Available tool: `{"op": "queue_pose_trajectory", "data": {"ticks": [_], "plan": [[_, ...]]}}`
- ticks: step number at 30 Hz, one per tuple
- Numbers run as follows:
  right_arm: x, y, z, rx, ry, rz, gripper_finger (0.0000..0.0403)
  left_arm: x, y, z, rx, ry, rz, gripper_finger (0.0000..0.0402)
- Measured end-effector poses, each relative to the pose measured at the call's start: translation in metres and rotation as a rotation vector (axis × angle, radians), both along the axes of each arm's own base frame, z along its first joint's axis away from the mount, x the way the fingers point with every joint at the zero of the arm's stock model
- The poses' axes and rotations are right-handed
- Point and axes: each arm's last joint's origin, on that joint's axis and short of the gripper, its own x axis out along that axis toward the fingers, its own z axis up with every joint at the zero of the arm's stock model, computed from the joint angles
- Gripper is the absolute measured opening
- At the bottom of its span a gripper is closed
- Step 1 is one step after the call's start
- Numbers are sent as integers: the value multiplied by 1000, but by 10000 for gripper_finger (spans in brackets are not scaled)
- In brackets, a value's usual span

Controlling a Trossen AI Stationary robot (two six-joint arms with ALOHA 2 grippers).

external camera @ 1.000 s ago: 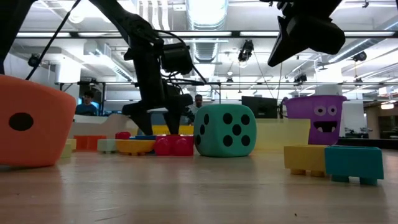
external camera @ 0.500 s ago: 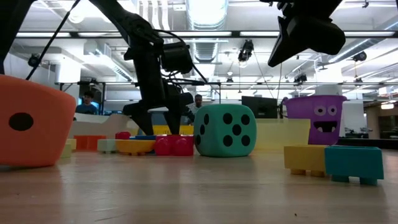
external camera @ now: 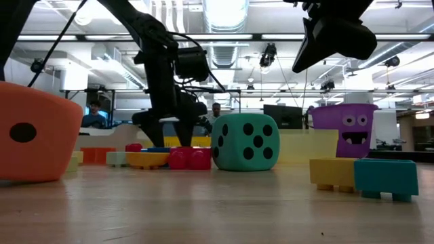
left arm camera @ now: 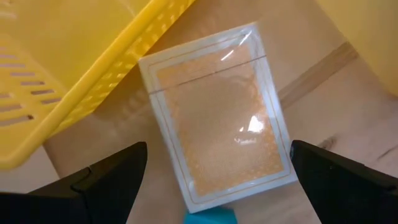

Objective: Pick & Place Toys
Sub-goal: Put the yellow deck of cards into the yellow basket

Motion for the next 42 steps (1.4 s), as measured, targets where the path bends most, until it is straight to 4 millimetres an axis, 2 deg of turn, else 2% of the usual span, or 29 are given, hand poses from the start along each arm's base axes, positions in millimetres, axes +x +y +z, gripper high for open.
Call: {"op": "queue_pose_trajectory", "data": {"ticks": [4, 13, 25, 32, 37, 42], "plan": [[0, 0, 0, 5, 2, 0, 9, 0, 0, 1, 3, 7, -11, 397], [0, 0, 0, 6, 3, 0, 9, 12, 3, 22, 32, -21, -49, 397], [0, 0, -1, 7, 3, 0, 9, 15, -1, 19, 63, -33, -35, 397], [0, 0, -1, 10, 2, 1, 9, 16, -4, 9, 74, -6, -17, 397], [0, 1, -1, 29, 12, 2, 9, 19, -3, -8, 63, 41, -15, 397], [0, 1, -2, 28, 15, 5, 9, 21, -3, -12, 57, 34, -11, 397]]}}
